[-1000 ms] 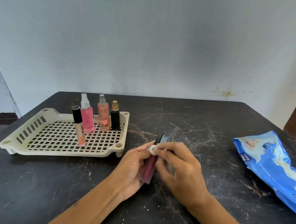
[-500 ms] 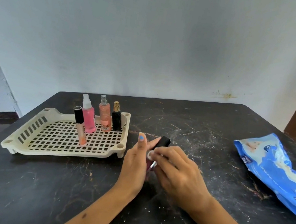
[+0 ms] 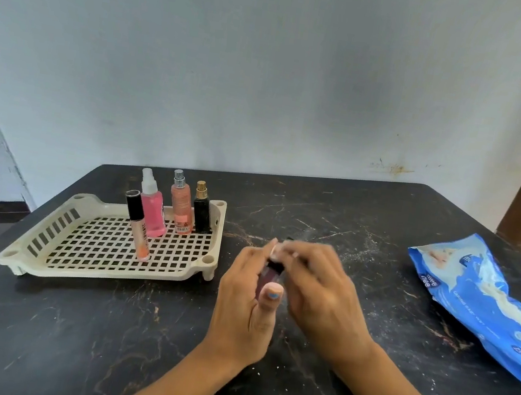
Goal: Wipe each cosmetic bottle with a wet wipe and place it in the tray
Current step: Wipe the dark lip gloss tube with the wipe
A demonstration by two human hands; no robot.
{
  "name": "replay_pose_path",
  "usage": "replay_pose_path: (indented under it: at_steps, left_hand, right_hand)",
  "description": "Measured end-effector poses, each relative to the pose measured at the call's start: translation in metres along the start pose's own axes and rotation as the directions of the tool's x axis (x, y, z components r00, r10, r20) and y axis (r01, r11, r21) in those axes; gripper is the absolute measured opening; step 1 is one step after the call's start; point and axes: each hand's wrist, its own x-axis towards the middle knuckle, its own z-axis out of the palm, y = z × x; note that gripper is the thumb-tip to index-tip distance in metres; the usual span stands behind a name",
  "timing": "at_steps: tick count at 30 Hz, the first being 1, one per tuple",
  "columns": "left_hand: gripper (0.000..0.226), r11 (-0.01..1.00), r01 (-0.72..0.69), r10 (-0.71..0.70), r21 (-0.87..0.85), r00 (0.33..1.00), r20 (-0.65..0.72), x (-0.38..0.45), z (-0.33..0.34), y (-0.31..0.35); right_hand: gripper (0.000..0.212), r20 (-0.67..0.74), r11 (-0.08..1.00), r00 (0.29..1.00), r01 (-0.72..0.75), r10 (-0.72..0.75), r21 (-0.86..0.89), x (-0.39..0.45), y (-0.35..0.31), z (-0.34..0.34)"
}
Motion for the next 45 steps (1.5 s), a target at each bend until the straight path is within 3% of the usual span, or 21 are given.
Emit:
replay_pose_path:
  at_steps: [2, 5, 6, 9, 11, 14, 16, 18, 21, 24, 26, 29, 36, 40, 43, 45]
  left_hand:
    - [0.097, 1.000, 0.000, 0.000, -0.008, 1.000, 0.027, 0.000, 0.002, 0.003]
    - [0.092, 0.987, 0.092, -0.087, -0.134, 0.995, 0.044, 0.000, 0.002, 0.002]
    - [0.095, 0.945, 0.183, -0.175, -0.271, 0.983, 0.055, 0.002, 0.000, 0.005]
    - [0.105, 0.606, 0.499, -0.493, -0.619, 0.847, 0.200, 0.008, -0.007, 0.007]
    - [0.103, 0.491, 0.560, -0.537, -0.667, 0.798, 0.274, 0.010, -0.011, 0.003]
    - [0.104, 0.416, 0.571, -0.544, -0.708, 0.780, 0.309, 0.012, -0.012, 0.005]
    - [0.110, 0.399, 0.583, -0.544, -0.708, 0.772, 0.329, 0.011, -0.010, 0.004]
    - [0.110, 0.424, 0.590, -0.533, -0.687, 0.776, 0.338, 0.009, -0.007, 0.003]
    - [0.108, 0.418, 0.607, -0.537, -0.676, 0.765, 0.356, 0.009, -0.006, 0.007]
    - [0.083, 0.314, 0.628, -0.593, -0.712, 0.715, 0.370, 0.013, -0.010, 0.011]
    - [0.057, 0.222, 0.649, -0.668, -0.728, 0.645, 0.372, 0.017, -0.012, 0.010]
    - [0.027, 0.202, 0.662, -0.737, -0.722, 0.588, 0.333, 0.021, -0.014, 0.003]
    - [0.015, 0.179, 0.622, -0.743, -0.763, 0.594, 0.309, 0.023, -0.010, 0.002]
    - [0.011, 0.127, 0.614, -0.740, -0.779, 0.581, 0.338, 0.023, -0.008, 0.000]
    - [0.010, 0.085, 0.639, -0.669, -0.764, 0.606, 0.431, 0.020, -0.008, 0.003]
    - [0.014, 0.120, 0.664, -0.636, -0.738, 0.622, 0.457, 0.017, -0.007, 0.004]
  right_hand:
    - [0.030, -0.051, 0.991, 0.993, -0.109, 0.105, -0.075, 0.002, 0.006, -0.001]
    - [0.039, -0.011, 0.996, 0.997, -0.077, 0.077, -0.043, 0.000, -0.001, 0.000]
    - [0.033, 0.026, 0.999, 0.999, -0.034, 0.034, -0.006, -0.002, -0.007, 0.001]
    - [0.021, 0.189, 0.982, 0.970, 0.127, -0.152, 0.137, -0.006, -0.021, 0.005]
    - [0.018, 0.258, 0.961, 0.936, 0.192, -0.240, 0.199, -0.009, -0.024, 0.007]
    - [0.018, 0.237, 0.954, 0.936, 0.214, -0.261, 0.208, -0.010, -0.022, 0.006]
    - [0.021, 0.171, 0.967, 0.964, 0.172, -0.204, 0.187, -0.009, -0.019, 0.007]
    - [0.030, 0.103, 0.990, 0.993, 0.037, -0.052, 0.139, -0.008, -0.015, 0.008]
    - [0.042, 0.083, 0.989, 0.992, -0.104, 0.096, 0.107, -0.008, -0.010, 0.007]
    - [0.019, 0.124, 0.971, 0.992, -0.014, -0.016, 0.238, -0.010, -0.016, 0.005]
    - [0.017, 0.175, 0.951, 0.978, 0.057, -0.115, 0.305, -0.008, -0.022, 0.002]
    - [0.012, 0.232, 0.943, 0.943, 0.170, -0.240, 0.286, -0.006, -0.024, -0.001]
    - [0.011, 0.153, 0.928, 0.939, 0.262, -0.308, 0.264, -0.008, -0.018, 0.001]
    - [0.010, 0.107, 0.937, 0.985, 0.091, -0.134, 0.337, -0.009, -0.017, 0.001]
    - [0.012, 0.038, 0.956, 0.999, -0.018, 0.007, 0.293, -0.009, -0.010, 0.004]
    - [0.018, -0.001, 0.967, 0.994, -0.110, 0.114, 0.231, -0.008, -0.002, 0.005]
